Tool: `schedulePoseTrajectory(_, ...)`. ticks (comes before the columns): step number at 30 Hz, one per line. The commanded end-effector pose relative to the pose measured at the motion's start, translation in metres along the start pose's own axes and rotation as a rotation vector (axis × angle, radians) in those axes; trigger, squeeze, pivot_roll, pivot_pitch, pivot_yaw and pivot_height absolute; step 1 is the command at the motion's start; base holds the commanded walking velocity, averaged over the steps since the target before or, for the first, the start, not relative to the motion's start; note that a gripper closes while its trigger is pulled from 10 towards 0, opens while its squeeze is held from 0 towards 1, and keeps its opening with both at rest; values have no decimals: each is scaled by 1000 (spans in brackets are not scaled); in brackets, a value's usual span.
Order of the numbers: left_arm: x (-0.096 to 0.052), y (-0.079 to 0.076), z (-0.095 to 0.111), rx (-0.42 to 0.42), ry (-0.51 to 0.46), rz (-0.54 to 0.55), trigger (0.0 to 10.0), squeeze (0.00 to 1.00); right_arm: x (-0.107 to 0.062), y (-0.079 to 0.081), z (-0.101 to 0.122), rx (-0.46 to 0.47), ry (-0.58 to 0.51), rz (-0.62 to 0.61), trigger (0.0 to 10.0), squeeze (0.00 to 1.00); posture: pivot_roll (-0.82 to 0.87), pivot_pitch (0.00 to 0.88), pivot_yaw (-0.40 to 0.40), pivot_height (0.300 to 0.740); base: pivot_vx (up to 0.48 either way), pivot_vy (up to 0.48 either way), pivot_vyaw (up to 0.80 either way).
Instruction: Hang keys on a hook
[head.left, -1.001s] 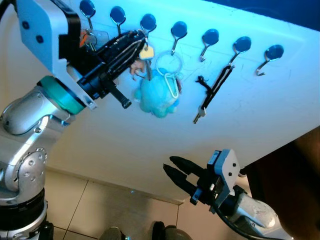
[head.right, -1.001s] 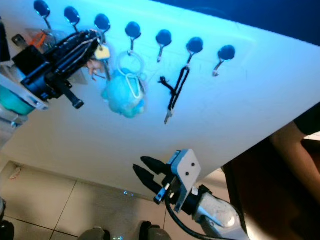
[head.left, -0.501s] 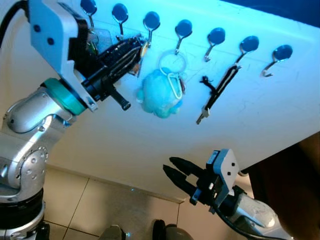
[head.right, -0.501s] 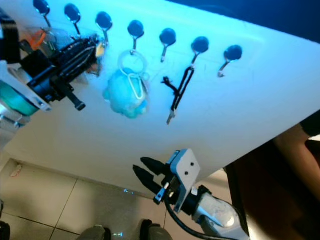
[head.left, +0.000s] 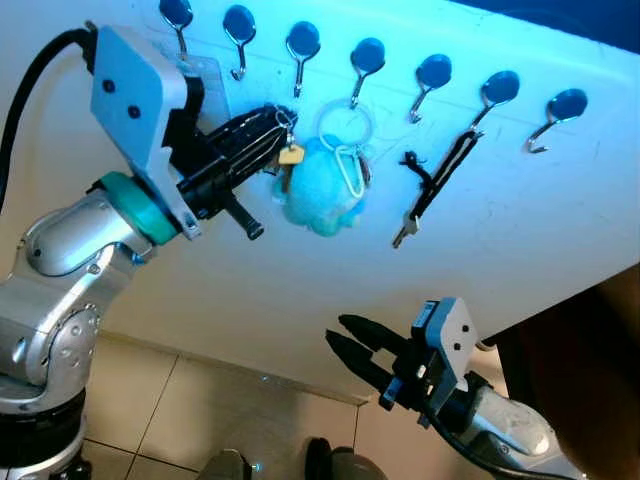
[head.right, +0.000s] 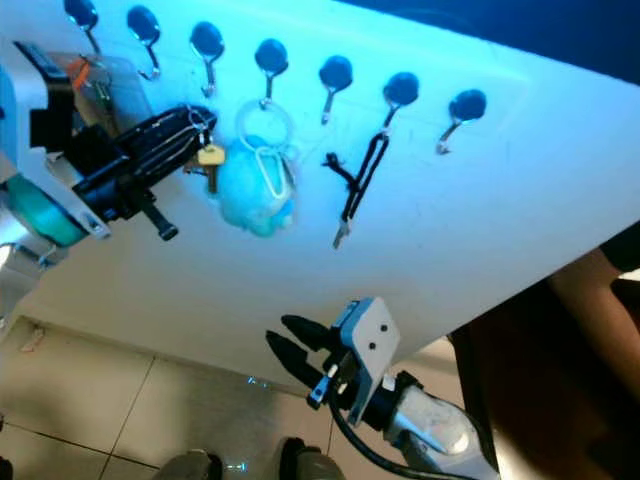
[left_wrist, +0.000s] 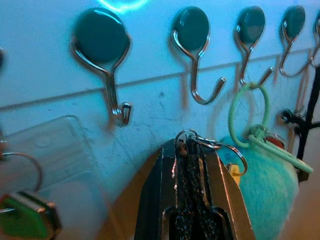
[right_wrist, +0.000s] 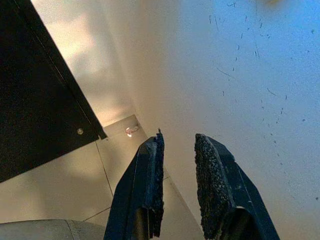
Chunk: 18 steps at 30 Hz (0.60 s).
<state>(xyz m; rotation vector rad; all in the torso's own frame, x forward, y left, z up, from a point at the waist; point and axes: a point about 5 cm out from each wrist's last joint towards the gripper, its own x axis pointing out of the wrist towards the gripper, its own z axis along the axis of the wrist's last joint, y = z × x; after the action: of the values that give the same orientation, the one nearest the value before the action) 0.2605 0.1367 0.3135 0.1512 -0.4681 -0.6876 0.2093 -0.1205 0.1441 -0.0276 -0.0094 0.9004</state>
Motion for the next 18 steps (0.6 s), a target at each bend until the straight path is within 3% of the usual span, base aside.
schedulePoseTrajectory(1, -3, -2, 10, -11, -73, 3, 10000, 0, -1, 3, -1, 9, 7, 8, 10000, 0, 68, 146, -32, 740, 0, 0, 0)
schedulePoseTrajectory(6, -8, -6, 20, -42, -131, -39, 10000, 0, -1, 3, -1, 11, 9, 10, 10000, 0, 70, 143, -34, 740, 0, 0, 0)
schedulePoseTrajectory(14, -14, -26, 18, -59, -103, -225, 10000, 0, -1, 3, -2, 14, 11, 13, 10000, 0, 67, 138, -34, 740, 0, 0, 0)
schedulePoseTrajectory(18, -12, -28, 16, -65, -108, -233, 10000, 0, -1, 3, -2, 14, 12, 12, 10000, 0, 62, 136, -34, 740, 0, 0, 0)
